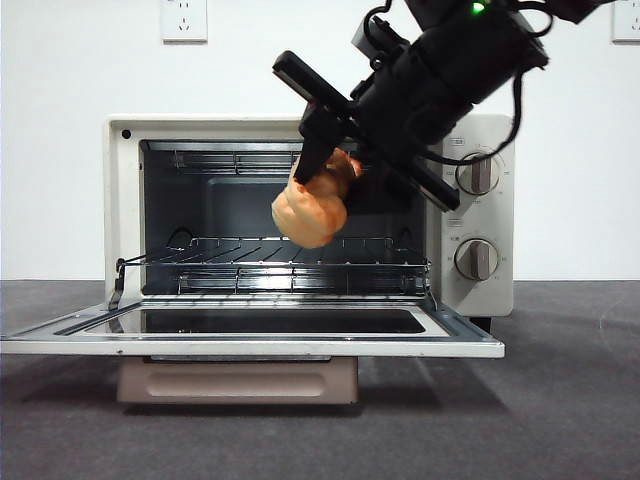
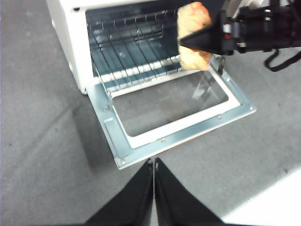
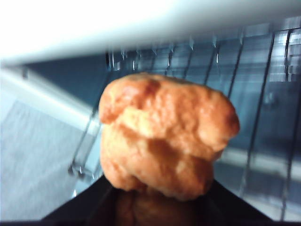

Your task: The left arm flap open the oven, the right arm pick bread and place it into oven, the left arm flap close the oven

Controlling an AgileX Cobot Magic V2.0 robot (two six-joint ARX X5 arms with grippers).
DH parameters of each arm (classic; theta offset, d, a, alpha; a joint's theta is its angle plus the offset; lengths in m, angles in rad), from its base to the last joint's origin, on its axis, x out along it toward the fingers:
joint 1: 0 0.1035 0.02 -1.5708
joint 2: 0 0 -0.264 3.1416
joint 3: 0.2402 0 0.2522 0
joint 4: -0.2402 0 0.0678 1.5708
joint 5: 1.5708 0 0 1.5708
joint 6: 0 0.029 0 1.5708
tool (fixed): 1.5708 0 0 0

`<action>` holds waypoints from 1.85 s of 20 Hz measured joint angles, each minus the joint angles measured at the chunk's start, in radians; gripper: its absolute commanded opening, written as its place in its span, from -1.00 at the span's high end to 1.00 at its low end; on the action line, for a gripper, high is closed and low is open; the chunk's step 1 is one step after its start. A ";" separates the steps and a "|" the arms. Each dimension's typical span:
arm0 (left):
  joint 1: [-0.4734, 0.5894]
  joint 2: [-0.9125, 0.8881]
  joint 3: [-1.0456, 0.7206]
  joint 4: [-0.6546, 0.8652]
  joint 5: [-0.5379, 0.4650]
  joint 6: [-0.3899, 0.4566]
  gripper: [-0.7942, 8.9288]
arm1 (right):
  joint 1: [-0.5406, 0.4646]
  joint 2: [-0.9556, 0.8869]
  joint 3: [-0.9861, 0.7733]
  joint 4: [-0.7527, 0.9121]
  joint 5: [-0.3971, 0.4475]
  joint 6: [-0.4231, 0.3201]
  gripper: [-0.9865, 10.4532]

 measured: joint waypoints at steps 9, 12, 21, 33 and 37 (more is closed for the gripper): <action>0.000 0.000 0.000 -0.001 -0.001 0.012 0.82 | -0.062 0.013 0.016 -0.035 0.091 0.045 0.55; 0.000 0.000 0.000 -0.003 -0.001 0.015 0.82 | -0.086 0.013 0.016 -0.036 0.092 0.056 0.54; 0.000 0.000 0.000 -0.006 0.000 0.015 0.82 | -0.084 0.013 0.016 -0.041 0.087 0.069 0.00; 0.000 0.007 0.000 -0.006 -0.047 0.026 0.82 | 0.017 -0.106 0.016 -0.138 0.090 0.056 0.00; 0.000 0.059 0.000 -0.006 -0.048 0.043 0.82 | 0.091 -0.284 0.016 -0.324 0.085 -0.018 0.00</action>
